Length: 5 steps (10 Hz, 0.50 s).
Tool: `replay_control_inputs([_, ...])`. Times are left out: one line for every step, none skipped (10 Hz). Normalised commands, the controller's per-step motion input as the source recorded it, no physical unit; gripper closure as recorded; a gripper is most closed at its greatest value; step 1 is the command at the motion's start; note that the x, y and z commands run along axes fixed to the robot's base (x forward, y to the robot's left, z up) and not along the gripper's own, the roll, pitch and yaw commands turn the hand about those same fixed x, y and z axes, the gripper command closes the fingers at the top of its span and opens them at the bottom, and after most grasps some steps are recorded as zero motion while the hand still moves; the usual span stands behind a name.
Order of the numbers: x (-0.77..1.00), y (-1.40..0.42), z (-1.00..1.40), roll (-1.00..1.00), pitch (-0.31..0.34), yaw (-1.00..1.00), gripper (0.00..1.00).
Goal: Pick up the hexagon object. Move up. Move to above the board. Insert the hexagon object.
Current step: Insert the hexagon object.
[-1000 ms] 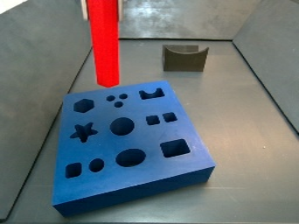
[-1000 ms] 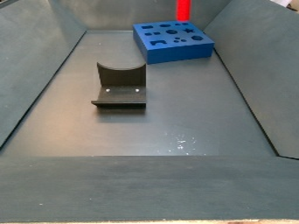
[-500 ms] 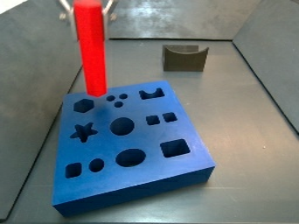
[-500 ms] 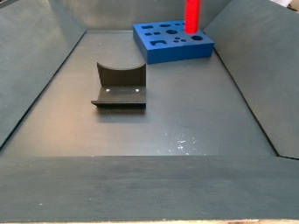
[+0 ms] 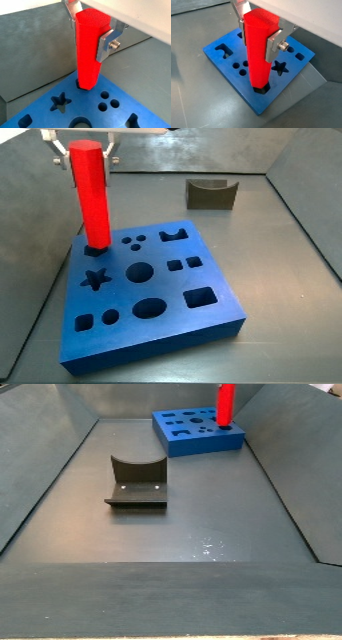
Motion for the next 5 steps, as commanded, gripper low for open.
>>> replay_control_inputs([-0.26,0.0,-0.56,0.01,-0.019,0.0,1.0])
replay_control_inputs([-0.12,0.0,-0.43,0.0,-0.019,0.01,1.0])
replay_control_inputs([0.0,0.0,-0.03,0.0,0.0,0.0,1.0])
replay_control_inputs([0.0,0.0,-0.05,0.0,0.0,0.0,1.0])
replay_control_inputs([0.0,-0.26,-0.17,0.17,0.039,-0.03,1.0])
